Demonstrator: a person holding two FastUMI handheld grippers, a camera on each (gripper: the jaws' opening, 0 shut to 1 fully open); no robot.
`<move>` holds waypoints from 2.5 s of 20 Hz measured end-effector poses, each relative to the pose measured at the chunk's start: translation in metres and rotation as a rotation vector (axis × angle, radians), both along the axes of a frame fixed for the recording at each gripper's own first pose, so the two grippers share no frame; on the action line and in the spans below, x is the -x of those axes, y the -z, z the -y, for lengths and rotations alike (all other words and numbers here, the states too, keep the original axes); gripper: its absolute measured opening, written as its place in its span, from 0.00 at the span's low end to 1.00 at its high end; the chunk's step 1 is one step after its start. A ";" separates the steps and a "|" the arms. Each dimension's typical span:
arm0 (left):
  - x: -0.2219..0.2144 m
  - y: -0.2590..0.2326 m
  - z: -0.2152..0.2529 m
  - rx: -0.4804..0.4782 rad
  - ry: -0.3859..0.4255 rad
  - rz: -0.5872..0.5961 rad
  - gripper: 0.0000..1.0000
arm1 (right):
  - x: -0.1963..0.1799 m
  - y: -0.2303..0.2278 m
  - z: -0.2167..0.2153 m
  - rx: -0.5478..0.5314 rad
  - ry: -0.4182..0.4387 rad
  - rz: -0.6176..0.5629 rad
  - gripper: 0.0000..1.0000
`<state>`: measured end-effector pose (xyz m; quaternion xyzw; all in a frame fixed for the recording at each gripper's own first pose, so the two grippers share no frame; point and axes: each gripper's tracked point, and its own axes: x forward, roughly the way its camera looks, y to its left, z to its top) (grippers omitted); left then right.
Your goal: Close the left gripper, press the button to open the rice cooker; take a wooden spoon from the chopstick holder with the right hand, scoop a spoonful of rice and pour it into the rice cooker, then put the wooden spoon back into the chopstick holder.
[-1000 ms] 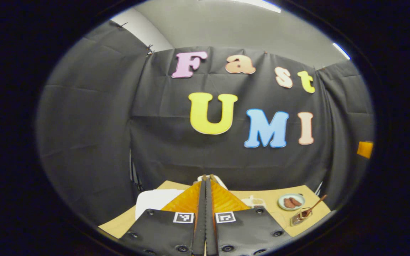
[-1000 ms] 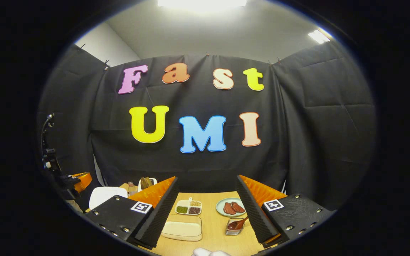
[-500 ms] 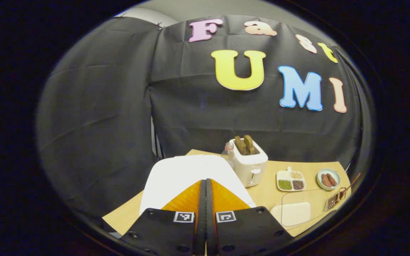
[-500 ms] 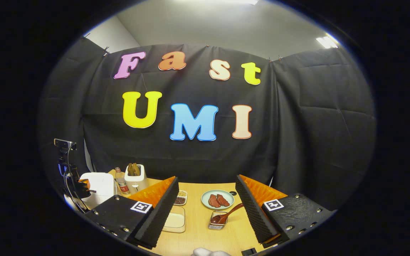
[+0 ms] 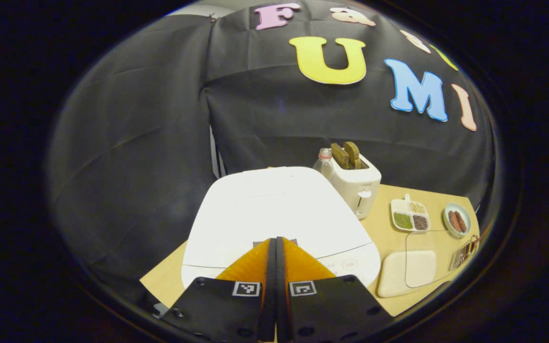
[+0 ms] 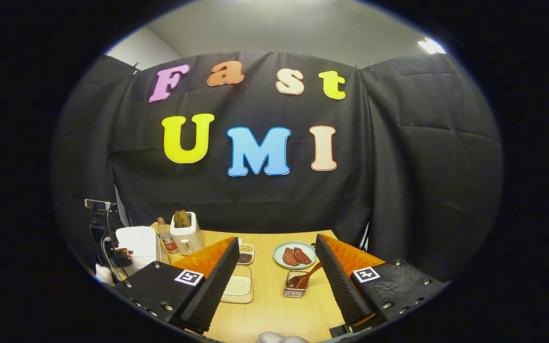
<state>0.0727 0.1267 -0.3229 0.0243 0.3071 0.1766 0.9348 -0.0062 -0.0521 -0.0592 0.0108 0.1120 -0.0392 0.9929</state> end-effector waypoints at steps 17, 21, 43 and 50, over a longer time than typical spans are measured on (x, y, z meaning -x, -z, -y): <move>-0.019 -0.034 -0.007 0.038 0.010 0.074 0.09 | 0.004 0.004 -0.007 -0.039 -0.015 0.033 0.98; -0.028 -0.155 0.012 -0.073 0.104 0.361 0.08 | 0.002 0.002 -0.002 -0.036 0.003 0.057 0.98; 0.085 -0.272 0.168 0.023 0.438 0.579 0.99 | -0.006 0.054 0.036 -0.100 0.085 0.046 0.98; 0.084 -0.265 0.180 0.012 0.410 0.559 0.96 | -0.014 0.153 0.066 -0.161 0.119 -0.061 0.98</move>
